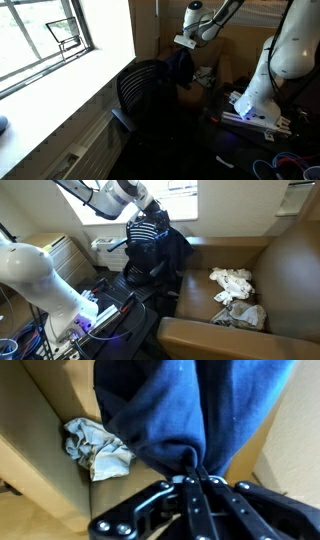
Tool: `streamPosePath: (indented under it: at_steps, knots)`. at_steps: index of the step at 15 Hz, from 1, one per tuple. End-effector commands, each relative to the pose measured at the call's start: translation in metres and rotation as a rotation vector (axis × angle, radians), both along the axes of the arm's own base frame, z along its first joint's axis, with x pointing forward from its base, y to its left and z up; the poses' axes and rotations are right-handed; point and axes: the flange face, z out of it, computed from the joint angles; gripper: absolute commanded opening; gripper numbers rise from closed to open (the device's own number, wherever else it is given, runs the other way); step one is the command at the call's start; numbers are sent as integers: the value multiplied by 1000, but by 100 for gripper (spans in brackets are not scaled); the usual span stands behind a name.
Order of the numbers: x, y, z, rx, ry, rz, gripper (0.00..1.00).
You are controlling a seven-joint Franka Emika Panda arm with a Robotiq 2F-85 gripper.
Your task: Unhang the dark blue clothing from the backrest of the black chair and place it on the right side of the sofa, remove the grey clothing from the sofa and hang it on the backrest of the black chair, remove the black backpack from the black chair and put it on the sofa
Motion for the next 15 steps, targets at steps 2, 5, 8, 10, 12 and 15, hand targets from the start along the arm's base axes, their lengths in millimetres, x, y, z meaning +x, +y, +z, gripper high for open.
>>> streamPosePath:
  at_steps: [2, 5, 8, 10, 12, 15]
  knots:
    - [-63, -122, -4, -50, 1, -269, 1]
    - [-69, -136, -7, -39, 15, -313, 4]
    - [-77, -142, -16, -3, 15, -358, 1]
    - [-72, -137, -32, 103, -45, -376, 1]
    - [-83, -143, -58, 196, -95, -447, 1]
    - [-107, -140, -108, 321, -162, -557, 1]
